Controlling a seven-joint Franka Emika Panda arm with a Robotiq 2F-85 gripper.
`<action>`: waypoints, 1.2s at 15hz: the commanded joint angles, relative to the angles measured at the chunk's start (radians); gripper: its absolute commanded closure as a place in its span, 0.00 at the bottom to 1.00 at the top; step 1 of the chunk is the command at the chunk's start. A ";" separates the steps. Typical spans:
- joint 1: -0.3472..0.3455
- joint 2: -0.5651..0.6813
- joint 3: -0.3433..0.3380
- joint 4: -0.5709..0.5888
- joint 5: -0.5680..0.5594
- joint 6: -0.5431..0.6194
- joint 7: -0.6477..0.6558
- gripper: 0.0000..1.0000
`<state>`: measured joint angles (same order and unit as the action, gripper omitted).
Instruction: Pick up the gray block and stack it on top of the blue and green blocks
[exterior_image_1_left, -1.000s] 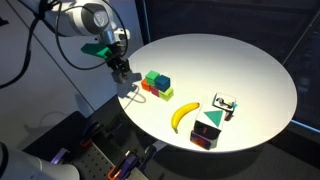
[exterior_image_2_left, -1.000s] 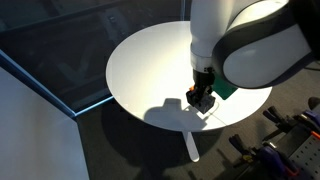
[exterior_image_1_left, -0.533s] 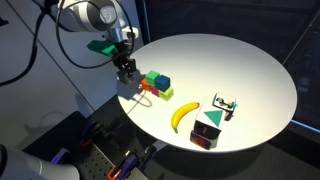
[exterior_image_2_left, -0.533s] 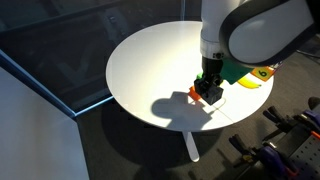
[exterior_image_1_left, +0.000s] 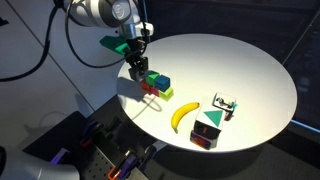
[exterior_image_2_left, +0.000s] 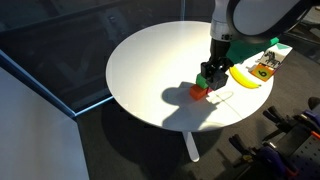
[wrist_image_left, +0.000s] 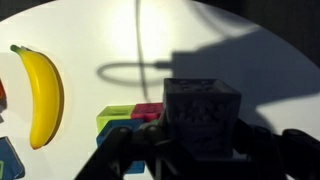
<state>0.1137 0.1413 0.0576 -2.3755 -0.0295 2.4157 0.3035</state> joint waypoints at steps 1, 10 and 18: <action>-0.021 -0.003 -0.010 0.033 0.007 0.009 -0.041 0.74; -0.034 0.052 -0.042 0.092 -0.061 0.044 -0.114 0.74; -0.058 0.102 -0.055 0.118 -0.045 0.085 -0.167 0.74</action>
<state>0.0709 0.2184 0.0011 -2.2891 -0.0860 2.4926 0.1721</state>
